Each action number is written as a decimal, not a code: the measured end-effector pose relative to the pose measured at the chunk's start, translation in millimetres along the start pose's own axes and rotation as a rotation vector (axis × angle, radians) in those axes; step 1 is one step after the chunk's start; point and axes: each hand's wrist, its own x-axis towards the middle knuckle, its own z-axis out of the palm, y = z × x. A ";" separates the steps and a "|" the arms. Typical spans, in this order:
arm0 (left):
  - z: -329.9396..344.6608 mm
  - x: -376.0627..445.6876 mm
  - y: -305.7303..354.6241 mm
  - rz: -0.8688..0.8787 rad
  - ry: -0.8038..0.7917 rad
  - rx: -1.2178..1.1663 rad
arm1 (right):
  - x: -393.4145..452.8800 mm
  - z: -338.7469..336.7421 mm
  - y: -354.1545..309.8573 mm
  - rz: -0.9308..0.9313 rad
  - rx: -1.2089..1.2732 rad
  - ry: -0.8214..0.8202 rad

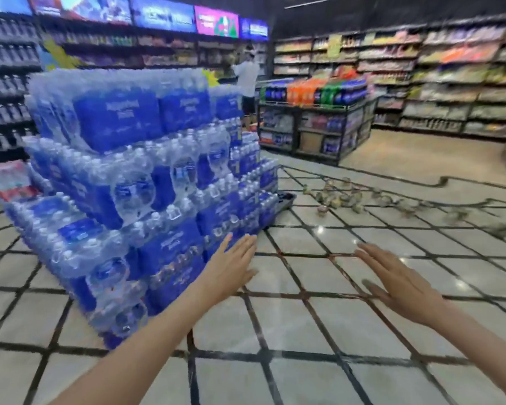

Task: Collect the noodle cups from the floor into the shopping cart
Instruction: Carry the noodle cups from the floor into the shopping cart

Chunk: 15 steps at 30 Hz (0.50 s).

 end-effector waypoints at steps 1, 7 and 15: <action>-6.3 25.8 14.6 0.020 0.012 -0.008 | -10.7 3.6 28.4 0.064 0.013 -0.005; -20.8 175.1 85.6 0.221 0.077 -0.020 | -56.9 23.4 150.2 0.324 0.056 0.037; -18.2 386.3 150.7 0.361 0.090 -0.120 | -40.7 62.7 315.2 0.565 0.049 -0.024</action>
